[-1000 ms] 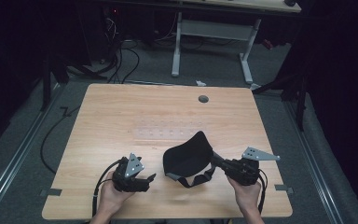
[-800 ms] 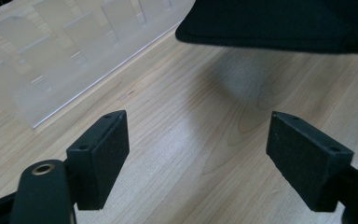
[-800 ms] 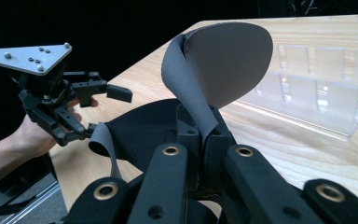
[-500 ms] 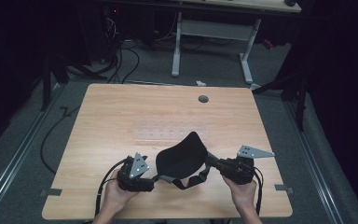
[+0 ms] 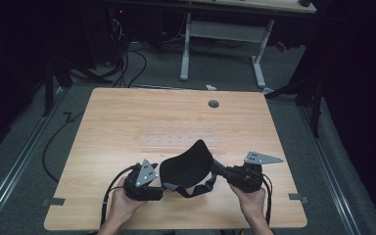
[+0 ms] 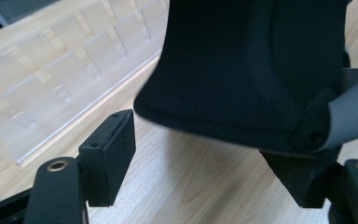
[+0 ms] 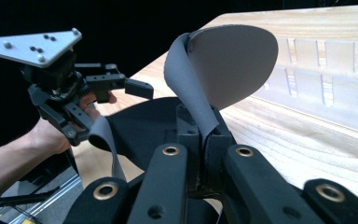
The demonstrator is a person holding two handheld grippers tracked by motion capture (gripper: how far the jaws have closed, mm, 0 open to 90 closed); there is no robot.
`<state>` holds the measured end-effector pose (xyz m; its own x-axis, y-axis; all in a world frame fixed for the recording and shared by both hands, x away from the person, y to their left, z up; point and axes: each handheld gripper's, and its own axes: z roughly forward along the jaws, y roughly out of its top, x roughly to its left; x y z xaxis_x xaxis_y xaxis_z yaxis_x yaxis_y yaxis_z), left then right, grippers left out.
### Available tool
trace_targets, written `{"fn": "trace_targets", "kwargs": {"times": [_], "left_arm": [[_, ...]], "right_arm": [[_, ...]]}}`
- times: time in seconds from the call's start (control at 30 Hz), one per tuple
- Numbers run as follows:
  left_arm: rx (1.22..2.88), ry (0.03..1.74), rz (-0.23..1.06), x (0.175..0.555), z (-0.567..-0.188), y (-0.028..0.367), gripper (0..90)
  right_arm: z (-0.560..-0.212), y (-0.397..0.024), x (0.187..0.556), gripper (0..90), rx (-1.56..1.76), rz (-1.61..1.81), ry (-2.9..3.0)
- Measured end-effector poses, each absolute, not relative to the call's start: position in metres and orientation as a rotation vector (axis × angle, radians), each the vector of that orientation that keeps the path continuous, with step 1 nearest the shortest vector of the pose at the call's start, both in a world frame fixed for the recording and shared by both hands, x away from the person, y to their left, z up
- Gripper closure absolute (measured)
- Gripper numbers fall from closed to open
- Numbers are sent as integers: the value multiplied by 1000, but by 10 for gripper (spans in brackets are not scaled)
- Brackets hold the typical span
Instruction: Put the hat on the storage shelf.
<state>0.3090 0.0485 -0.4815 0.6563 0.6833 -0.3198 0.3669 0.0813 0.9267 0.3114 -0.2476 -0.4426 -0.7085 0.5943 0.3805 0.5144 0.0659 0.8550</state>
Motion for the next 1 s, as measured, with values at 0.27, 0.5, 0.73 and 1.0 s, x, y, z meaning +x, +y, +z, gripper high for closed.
{"fn": "trace_targets", "kwargs": {"times": [0.27, 0.5, 0.73, 1.0], "left_arm": [[1533, 896, 301, 308, -478, 49, 282], [1537, 881, 301, 305, -477, 48, 349], [1534, 869, 315, 305, -474, 47, 432], [1549, 855, 308, 302, -471, 48, 634]], "right_arm": [[-439, -239, 316, 887, 1157, 1758, 2261], [-436, -226, 316, 886, 1121, 1766, 2302], [-435, -218, 319, 886, 1109, 1787, 2306], [-436, -216, 321, 881, 1123, 1773, 2303]]}}
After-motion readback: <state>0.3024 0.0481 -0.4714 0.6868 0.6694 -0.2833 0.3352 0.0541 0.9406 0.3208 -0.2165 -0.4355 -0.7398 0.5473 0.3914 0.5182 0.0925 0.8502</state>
